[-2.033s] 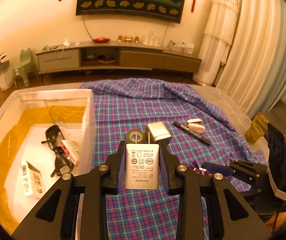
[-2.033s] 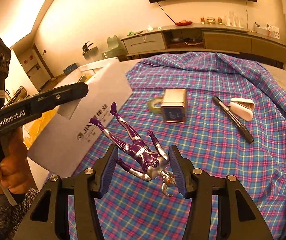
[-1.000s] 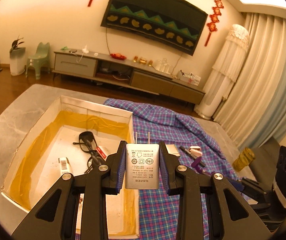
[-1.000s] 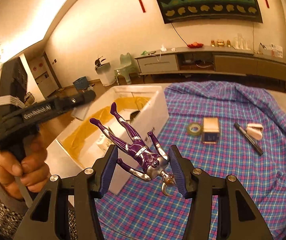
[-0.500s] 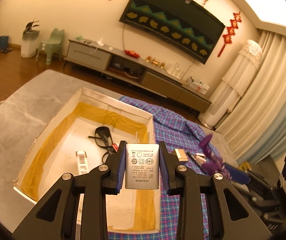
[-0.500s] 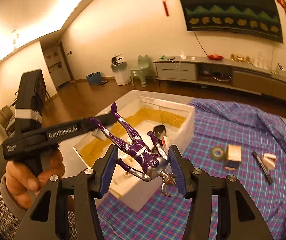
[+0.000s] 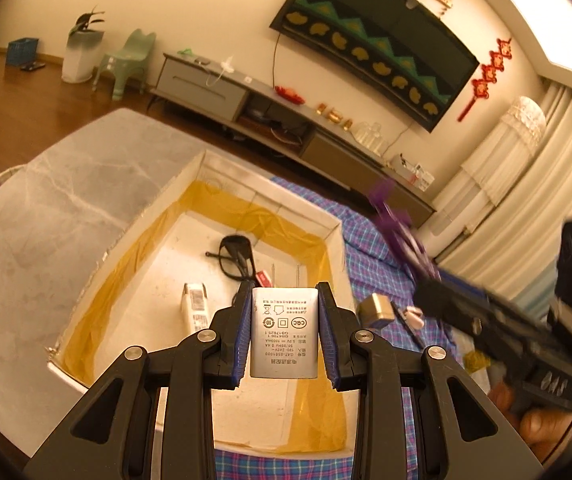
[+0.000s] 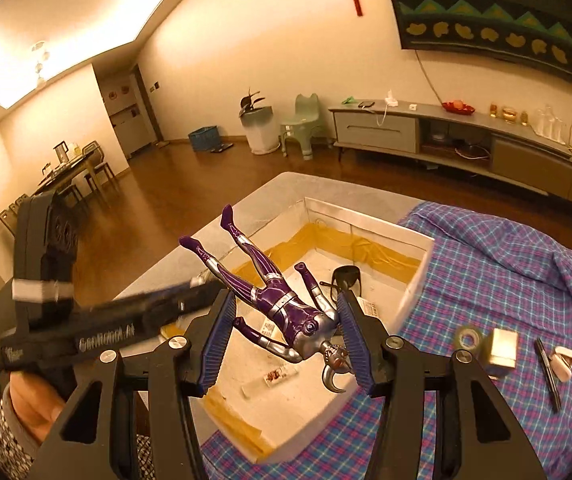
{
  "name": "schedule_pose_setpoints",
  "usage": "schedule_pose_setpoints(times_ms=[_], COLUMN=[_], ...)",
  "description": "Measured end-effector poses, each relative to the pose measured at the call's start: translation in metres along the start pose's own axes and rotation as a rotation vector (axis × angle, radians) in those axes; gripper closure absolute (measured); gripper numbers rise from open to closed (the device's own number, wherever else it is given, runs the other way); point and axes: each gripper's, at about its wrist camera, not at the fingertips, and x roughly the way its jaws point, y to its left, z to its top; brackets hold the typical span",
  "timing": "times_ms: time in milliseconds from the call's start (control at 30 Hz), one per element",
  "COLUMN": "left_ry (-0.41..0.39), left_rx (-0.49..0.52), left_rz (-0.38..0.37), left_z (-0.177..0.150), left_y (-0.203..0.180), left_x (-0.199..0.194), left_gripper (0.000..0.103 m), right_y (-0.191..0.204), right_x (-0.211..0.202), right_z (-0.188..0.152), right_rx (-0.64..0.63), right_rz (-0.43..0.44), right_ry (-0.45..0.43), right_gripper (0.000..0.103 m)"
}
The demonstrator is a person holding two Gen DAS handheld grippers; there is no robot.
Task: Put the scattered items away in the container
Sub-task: 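Carry the purple figurine into the container with the right tool while the left tool carries the charger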
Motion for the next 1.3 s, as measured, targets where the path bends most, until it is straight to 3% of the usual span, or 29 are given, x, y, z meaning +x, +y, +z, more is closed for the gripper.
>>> schedule_pose_setpoints(times_ms=[267, 600, 833, 1100, 1300], left_ry=[0.103, 0.154, 0.186, 0.213, 0.232], left_rx=[0.026, -0.025, -0.042, -0.057, -0.082], left_rz=[-0.015, -0.064, -0.090, -0.065, -0.047], left_z=[-0.022, -0.028, -0.032, -0.035, -0.036], left_y=[-0.009, 0.000, -0.002, 0.001, 0.008], left_x=[0.024, 0.029, 0.034, 0.041, 0.044], left_gripper=[0.072, 0.072, 0.072, 0.072, 0.072], right_y=[0.002, -0.007, -0.027, -0.048, -0.053], right_x=[0.048, 0.122, 0.170, 0.208, 0.223], right_z=[0.027, 0.039, 0.043, 0.041, 0.042], right_rx=[-0.016, 0.019, 0.161, 0.344, 0.388], right_rz=[0.005, -0.032, -0.009, 0.043, 0.116], right_ry=[0.082, 0.234, 0.310, 0.370, 0.415], right_gripper=[0.049, 0.049, 0.049, 0.049, 0.049])
